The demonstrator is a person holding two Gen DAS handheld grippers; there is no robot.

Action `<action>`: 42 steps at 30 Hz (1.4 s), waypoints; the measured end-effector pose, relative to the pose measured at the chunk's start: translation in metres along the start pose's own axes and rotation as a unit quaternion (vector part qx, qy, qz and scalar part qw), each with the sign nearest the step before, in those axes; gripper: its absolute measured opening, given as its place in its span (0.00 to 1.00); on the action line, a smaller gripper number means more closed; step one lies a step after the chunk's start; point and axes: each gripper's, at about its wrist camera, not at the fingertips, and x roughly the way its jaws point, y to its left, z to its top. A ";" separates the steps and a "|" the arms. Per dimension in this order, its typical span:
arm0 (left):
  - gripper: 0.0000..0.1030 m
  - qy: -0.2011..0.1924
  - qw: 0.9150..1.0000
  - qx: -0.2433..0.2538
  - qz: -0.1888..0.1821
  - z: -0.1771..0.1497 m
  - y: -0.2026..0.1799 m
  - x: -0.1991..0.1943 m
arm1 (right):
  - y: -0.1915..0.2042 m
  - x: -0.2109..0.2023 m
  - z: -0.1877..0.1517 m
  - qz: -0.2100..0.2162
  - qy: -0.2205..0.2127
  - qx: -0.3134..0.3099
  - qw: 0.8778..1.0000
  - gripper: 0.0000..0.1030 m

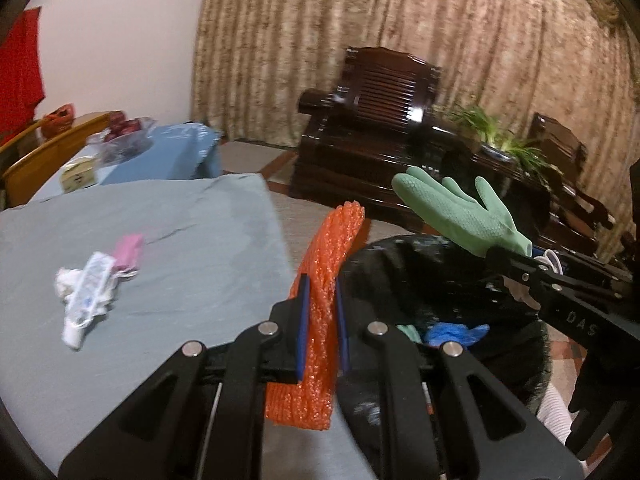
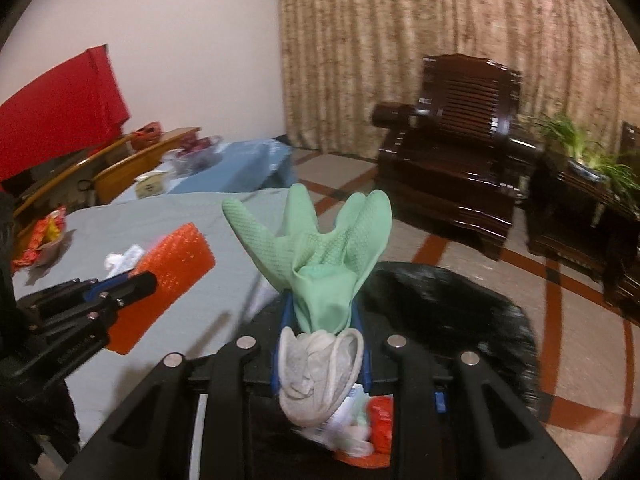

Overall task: Collect trash
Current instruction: 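Carry the orange pad and green glove over the bin and release both, then move both grippers back over the table toward the white tube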

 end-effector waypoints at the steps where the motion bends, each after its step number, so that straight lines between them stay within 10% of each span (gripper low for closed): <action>1: 0.11 0.000 1.000 0.002 -0.005 0.000 -0.005 0.002 | -0.008 -0.002 -0.002 -0.007 0.000 0.006 1.000 0.27; 24: 0.14 0.038 0.993 0.051 -0.096 -0.002 -0.098 0.072 | -0.095 -0.002 -0.031 -0.082 0.024 0.060 0.995 0.28; 33: 0.58 0.041 0.992 0.042 -0.112 -0.001 -0.089 0.073 | -0.102 -0.002 -0.034 -0.099 0.023 0.067 0.993 0.52; 38: 0.80 0.022 0.995 0.029 -0.093 0.003 -0.069 0.058 | -0.105 -0.012 -0.032 -0.107 0.001 0.076 0.991 0.93; 42: 0.88 0.009 0.998 0.016 -0.067 0.008 -0.045 0.044 | -0.095 -0.016 -0.025 -0.096 -0.010 0.070 0.993 0.95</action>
